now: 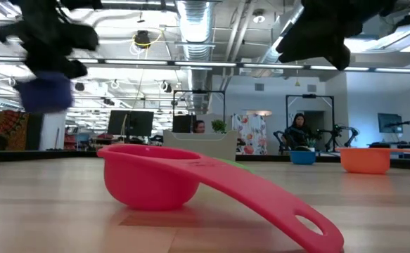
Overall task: Nest measuring cups in basket
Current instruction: Stack the dark blue measuring cup on top of the yellow measuring cup
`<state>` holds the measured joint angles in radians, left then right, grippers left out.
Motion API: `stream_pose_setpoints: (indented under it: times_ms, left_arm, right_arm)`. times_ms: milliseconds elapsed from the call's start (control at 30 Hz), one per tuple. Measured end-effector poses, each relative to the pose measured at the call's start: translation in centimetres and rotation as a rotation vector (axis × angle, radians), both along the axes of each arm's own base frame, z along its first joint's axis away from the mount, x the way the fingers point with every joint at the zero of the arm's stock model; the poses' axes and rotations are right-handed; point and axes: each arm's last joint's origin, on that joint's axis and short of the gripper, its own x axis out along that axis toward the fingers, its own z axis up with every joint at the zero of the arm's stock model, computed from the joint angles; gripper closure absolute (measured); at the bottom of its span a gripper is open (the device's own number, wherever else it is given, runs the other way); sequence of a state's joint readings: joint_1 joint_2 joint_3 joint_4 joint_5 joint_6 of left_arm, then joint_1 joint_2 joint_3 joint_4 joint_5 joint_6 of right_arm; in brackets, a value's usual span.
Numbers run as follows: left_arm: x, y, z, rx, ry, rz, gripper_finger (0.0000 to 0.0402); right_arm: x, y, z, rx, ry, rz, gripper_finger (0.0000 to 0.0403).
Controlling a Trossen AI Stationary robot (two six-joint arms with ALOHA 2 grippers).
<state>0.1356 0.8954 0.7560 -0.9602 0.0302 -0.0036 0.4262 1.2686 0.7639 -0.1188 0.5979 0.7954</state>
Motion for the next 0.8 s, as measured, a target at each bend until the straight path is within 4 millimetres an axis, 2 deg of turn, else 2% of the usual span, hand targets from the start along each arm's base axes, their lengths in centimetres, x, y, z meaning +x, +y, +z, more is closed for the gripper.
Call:
stream_pose_setpoints:
  times_ms: [233, 467, 600, 800]
  left_arm:
    - [-0.2, -5.5, 1.5, -0.151, -0.030, -0.159, 0.0387]
    - [0.1, -10.9, 0.6, -0.198, 0.001, -0.270, 0.0397]
    - [0.3, -13.0, 0.1, -0.214, -0.009, -0.244, 0.0397]
    - [-0.1, -15.2, -1.1, -0.211, 0.065, -0.256, 0.0389]
  right_arm:
    - [-0.5, 1.0, 0.1, 0.050, -0.073, -0.112, 0.0284]
    - [0.3, 3.4, -1.0, 0.089, -0.132, -0.098, 0.0284]
    - [1.2, 4.4, -2.0, 0.110, -0.161, -0.083, 0.0284]
    - [2.1, 5.1, -2.8, 0.142, -0.197, -0.072, 0.0284]
